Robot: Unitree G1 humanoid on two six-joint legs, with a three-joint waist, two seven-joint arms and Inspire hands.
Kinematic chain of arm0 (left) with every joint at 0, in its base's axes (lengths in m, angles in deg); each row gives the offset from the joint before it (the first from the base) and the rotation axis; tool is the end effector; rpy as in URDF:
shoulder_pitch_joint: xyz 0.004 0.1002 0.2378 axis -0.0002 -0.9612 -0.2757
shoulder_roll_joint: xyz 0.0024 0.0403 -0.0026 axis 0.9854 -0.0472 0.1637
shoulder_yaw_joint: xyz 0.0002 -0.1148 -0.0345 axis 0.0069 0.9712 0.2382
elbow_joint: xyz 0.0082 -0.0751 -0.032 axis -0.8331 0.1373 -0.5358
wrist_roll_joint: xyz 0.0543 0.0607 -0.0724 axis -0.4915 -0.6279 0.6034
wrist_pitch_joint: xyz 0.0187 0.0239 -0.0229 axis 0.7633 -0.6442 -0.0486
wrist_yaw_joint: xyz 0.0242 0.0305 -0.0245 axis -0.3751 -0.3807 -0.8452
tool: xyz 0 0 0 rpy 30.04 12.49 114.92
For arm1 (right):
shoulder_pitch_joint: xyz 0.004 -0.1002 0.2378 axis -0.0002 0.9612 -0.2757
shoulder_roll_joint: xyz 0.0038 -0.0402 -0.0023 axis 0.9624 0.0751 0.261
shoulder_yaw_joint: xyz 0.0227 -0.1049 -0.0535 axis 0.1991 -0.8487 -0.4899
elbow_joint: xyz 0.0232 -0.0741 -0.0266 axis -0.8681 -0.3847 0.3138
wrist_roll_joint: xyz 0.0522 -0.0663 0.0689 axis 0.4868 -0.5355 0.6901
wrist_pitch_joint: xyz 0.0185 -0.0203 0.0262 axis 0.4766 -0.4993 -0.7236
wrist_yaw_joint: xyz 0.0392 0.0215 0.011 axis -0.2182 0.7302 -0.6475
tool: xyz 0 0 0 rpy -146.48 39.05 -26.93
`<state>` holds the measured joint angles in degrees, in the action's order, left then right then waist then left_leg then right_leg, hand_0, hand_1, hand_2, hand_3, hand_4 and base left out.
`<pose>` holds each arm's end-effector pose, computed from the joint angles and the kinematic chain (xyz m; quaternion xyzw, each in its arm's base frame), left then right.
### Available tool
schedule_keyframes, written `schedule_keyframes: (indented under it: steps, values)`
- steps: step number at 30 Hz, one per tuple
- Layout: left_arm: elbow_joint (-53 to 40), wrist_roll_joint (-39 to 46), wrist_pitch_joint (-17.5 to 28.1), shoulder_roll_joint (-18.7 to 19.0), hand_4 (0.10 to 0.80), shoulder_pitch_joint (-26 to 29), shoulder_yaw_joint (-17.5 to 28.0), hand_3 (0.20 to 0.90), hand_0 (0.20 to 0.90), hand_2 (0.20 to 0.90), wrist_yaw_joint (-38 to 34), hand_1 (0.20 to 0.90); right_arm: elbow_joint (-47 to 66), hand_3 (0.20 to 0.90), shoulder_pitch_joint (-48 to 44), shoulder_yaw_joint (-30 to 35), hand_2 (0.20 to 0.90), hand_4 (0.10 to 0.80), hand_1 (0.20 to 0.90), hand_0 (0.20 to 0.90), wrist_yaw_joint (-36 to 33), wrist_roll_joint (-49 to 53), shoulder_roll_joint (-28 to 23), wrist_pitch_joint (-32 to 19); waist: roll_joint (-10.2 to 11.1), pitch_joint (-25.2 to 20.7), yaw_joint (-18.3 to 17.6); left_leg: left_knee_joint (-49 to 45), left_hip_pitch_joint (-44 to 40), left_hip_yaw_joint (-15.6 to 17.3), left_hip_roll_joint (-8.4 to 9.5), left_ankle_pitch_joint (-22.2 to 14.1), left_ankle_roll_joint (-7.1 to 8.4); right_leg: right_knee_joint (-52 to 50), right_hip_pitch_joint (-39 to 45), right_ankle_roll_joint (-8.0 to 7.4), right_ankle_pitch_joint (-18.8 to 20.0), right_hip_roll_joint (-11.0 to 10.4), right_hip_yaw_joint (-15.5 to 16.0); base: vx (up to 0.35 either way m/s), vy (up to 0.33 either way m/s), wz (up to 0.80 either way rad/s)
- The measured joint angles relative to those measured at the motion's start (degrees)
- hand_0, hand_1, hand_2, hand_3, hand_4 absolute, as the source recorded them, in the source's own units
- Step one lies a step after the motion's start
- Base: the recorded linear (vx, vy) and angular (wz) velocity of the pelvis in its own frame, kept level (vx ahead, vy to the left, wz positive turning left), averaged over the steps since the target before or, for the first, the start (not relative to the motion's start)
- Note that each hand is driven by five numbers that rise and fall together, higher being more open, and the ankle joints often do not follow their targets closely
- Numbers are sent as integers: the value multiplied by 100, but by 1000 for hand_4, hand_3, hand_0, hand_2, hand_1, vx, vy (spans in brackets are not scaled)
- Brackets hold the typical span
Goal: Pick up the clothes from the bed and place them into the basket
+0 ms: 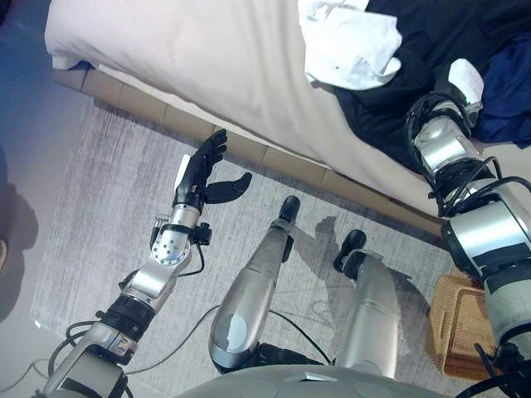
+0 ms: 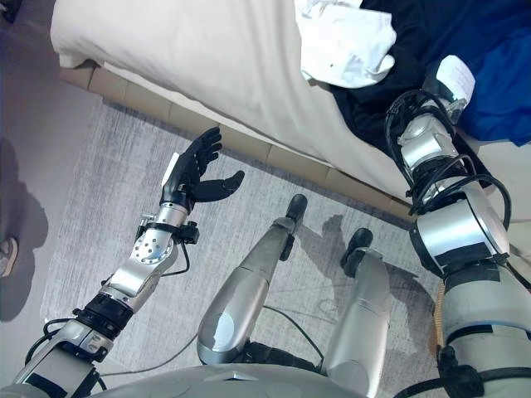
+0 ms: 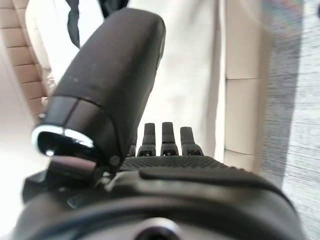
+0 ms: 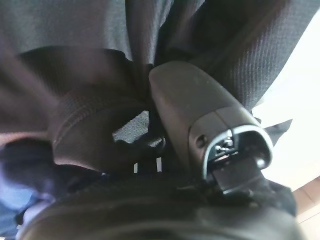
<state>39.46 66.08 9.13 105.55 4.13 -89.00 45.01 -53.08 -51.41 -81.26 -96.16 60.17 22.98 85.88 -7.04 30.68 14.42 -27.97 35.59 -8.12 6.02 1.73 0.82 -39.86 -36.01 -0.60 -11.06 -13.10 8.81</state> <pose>0.2508 0.1836 0.0462 0.0862 -0.0796 -0.0338 0.9925 0.3836 -0.2600 0.1927 -0.4611 0.0532 -0.2799 0.8404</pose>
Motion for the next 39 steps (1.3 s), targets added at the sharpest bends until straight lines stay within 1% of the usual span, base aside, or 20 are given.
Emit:
schedule_keyframes:
  steps: [3,4,5,7,8,10,11,13,15,16,17,18,19,21,23,26,29,36,39]
  values:
    - [14,65,-2,-1,800,-63,-4,900,900,900,0,900,23,200,197,2,300,100,300,300,55,1,40,-39,17,11,-79,390,-566,87,-44,33,-30,417,533,-67,119,69,-48,26,33,-19]
    - [14,97,-3,4,800,-66,0,900,900,900,-2,900,22,200,258,6,300,100,300,300,69,2,39,-38,21,13,-83,535,-787,127,-79,39,-36,597,747,-57,154,87,-61,40,26,-26]
    - [15,113,-9,22,800,-65,1,900,900,900,-11,900,27,200,312,12,300,100,300,300,108,17,37,-45,39,23,-104,680,-1026,168,-101,75,-49,766,970,-107,233,95,-60,45,20,-23]
    - [14,207,-10,51,800,-61,9,900,900,900,-23,900,56,200,343,21,300,100,300,300,147,47,25,-49,72,15,-221,979,-1421,199,-104,77,-43,1038,1346,-129,244,96,-57,88,21,-18]
    - [8,215,-20,64,800,-43,25,900,900,900,-41,900,148,200,343,36,300,100,300,300,154,56,-23,-64,119,1,-260,1140,-1605,249,-132,79,-41,1183,1487,-149,234,79,-72,137,32,-22]
    - [8,217,-63,65,800,-41,34,900,900,900,-50,900,384,200,397,180,300,100,300,300,195,103,-117,-63,128,0,-324,1369,-1886,325,-192,134,-28,1517,1801,-191,403,139,-58,147,34,-22]
    - [7,216,-93,67,800,-57,40,900,900,900,-54,900,507,200,420,252,300,100,300,300,252,129,-176,-54,145,-9,-344,1535,-2076,348,-210,196,-61,1685,1979,-271,484,189,-64,172,19,-17]
    - [-8,215,-214,57,800,-66,93,900,900,900,-49,900,774,200,433,321,300,100,300,300,305,206,-389,-52,210,-48,-382,1875,-2435,392,-225,225,-65,1970,2280,-301,511,219,-84,210,6,-15]
    - [-11,216,-439,60,800,-60,133,900,900,900,-36,900,857,200,442,503,300,100,300,300,450,263,-582,-31,236,-51,-400,2121,-2860,392,-285,313,-69,2328,2771,-362,716,300,-43,196,-1,-12]
    - [-14,215,-516,69,800,-147,164,900,900,900,-6,900,857,200,486,589,300,100,300,300,510,291,-632,-18,314,-161,-425,2269,-3075,390,-298,319,-59,2531,2999,-379,729,314,-29,175,-9,-6]
    - [-14,216,-561,67,800,-272,239,900,900,900,31,900,859,200,509,706,300,100,300,300,545,337,-658,-18,408,-411,-468,2406,-3113,389,-314,320,-59,2715,3071,-379,730,349,-13,134,-10,-2]
    - [-10,216,-595,68,800,-299,258,900,900,900,35,900,866,200,509,714,300,100,300,300,548,371,-707,-18,447,-527,-464,2468,-3118,385,-320,320,-59,2793,3088,-389,737,360,-7,144,-17,2]
    - [10,216,-683,63,800,-267,262,900,900,900,67,900,894,200,506,766,300,100,300,300,579,425,-891,-29,506,-599,-467,2550,-3259,386,-340,334,-50,3013,3295,-456,834,396,2,105,-13,1]
    - [19,216,-801,62,800,-295,261,900,900,900,158,900,886,200,511,905,300,100,300,300,696,495,-1063,-20,537,-626,-508,2631,-3541,388,-351,334,-49,3323,3698,-453,943,424,76,86,-11,3]
    - [47,216,-859,62,800,-422,265,900,900,900,230,900,886,200,541,909,300,100,300,300,747,562,-1158,-23,666,-960,-542,2766,-3606,387,-330,334,-49,3699,3894,-483,980,431,115,103,-8,3]
    - [215,217,-914,41,800,-480,261,900,900,900,369,900,886,200,539,915,300,100,300,300,872,789,-1287,-40,691,-1054,-555,2928,-3886,387,-393,334,-49,4130,4287,-488,1221,526,132,42,-7,-1]
    - [401,217,-953,43,800,-620,264,900,900,900,466,900,897,200,541,914,300,100,300,300,904,905,-1309,-78,762,-1264,-608,3056,-3960,387,-406,334,-49,4368,4426,-475,1253,563,135,0,0,0]
    - [550,213,-1104,47,800,-728,242,900,900,900,744,900,1071,200,520,914,300,100,300,300,882,1228,-1620,-124,762,-1269,-693,3260,-4155,465,-480,334,-49,4504,4543,-472,1297,621,87,-27,5,-5]
    - [645,208,-1143,50,800,-722,223,900,900,900,820,900,1270,200,406,900,300,100,300,300,879,1279,-1735,-115,762,-1268,-792,3296,-4203,582,-483,334,-49,4505,4511,-472,1302,629,-66,-53,31,-19]
